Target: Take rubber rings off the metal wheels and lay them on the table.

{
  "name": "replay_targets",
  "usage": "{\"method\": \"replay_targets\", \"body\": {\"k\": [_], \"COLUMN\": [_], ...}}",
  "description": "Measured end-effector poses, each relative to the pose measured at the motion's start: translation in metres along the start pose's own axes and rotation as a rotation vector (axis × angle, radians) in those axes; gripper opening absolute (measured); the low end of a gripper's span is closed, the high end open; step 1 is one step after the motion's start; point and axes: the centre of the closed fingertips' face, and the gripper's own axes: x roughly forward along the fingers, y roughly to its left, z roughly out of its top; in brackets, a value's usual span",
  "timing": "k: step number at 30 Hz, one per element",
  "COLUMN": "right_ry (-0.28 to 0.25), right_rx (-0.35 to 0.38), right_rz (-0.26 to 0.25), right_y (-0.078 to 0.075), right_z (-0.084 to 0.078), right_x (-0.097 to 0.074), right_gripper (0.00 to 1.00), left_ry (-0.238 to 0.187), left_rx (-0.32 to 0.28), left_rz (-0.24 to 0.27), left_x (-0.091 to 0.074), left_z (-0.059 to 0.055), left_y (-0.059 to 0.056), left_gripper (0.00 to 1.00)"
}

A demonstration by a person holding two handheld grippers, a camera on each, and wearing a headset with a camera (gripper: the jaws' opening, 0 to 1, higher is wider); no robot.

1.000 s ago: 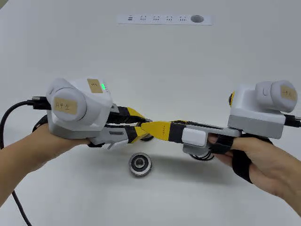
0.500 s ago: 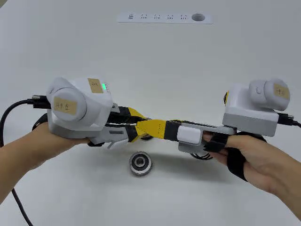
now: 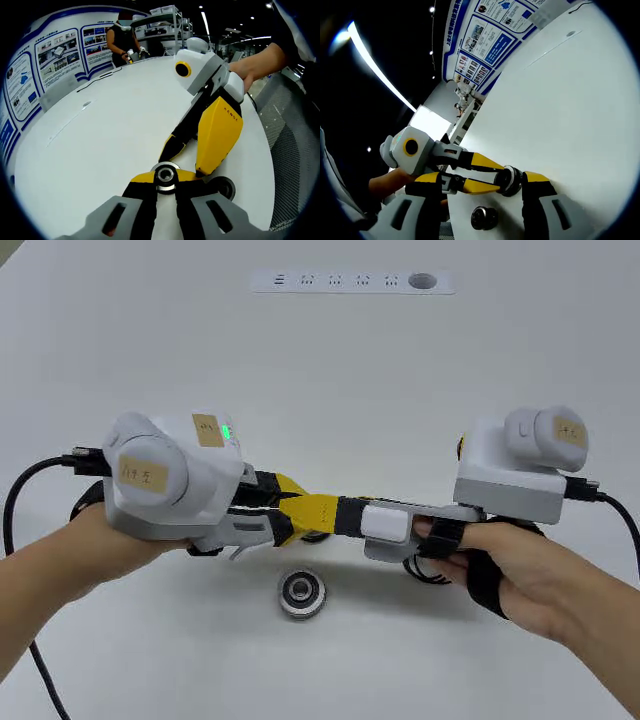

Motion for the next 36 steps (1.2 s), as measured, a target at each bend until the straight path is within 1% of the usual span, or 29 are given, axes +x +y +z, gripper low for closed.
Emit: {"method": "replay_targets", "body": {"k": [3,9,12,15,19,22,24,26,27,30,33,36], "right_ry": [0.002,0.036,0.052,0.049,0.045,0.054,0.053,0.04,0.033,0.032,0.028,0.026], "right_rx": [-0.002,0.005,0.008,0.022,0.039,0.017,0.019,0.046,0.059,0.055,0.063,0.071], "right_rz": [-0.001,-0.008,0.002,0.009,0.013,0.014,0.016,0.02,0.018,0.019,0.021,-0.003], "right_y": [0.001,0.001,0.004,0.005,0.005,0.005,0.006,0.005,0.003,0.003,0.003,-0.002], "right_z": [0.0,-0.006,-0.01,-0.01,-0.01,-0.013,-0.013,-0.012,-0.011,-0.012,-0.011,-0.01], "right_x": [0.0,-0.002,-0.002,-0.003,-0.004,-0.005,-0.006,-0.008,-0.009,-0.011,-0.012,-0.011], "right_gripper": [0.66,0.64,0.62,0.61,0.58,0.57,0.57,0.56,0.54,0.49,0.48,0.43], "left_ry": [0.004,0.017,0.025,0.022,0.029,0.027,0.027,0.027,0.027,0.028,0.028,0.03], "left_rx": [0.012,0.015,0.01,0.002,0.009,0.007,0.006,0.007,0.008,0.008,0.008,0.009], "left_rz": [0.004,0.008,0.008,0.005,0.004,0.003,0.004,0.003,0.002,0.001,0.001,0.001], "left_x": [0.0,-0.001,-0.003,-0.003,-0.003,-0.004,-0.004,-0.004,-0.004,-0.004,-0.004,-0.004], "left_z": [0.0,-0.002,-0.004,-0.004,-0.004,-0.004,-0.004,-0.003,-0.003,-0.003,-0.004,-0.004], "left_y": [0.0,0.001,0.003,0.003,0.002,0.002,0.002,0.001,0.001,0.001,0.002,0.003], "left_gripper": [0.13,0.12,0.12,0.12,0.12,0.12,0.12,0.12,0.12,0.12,0.12,0.12]}}
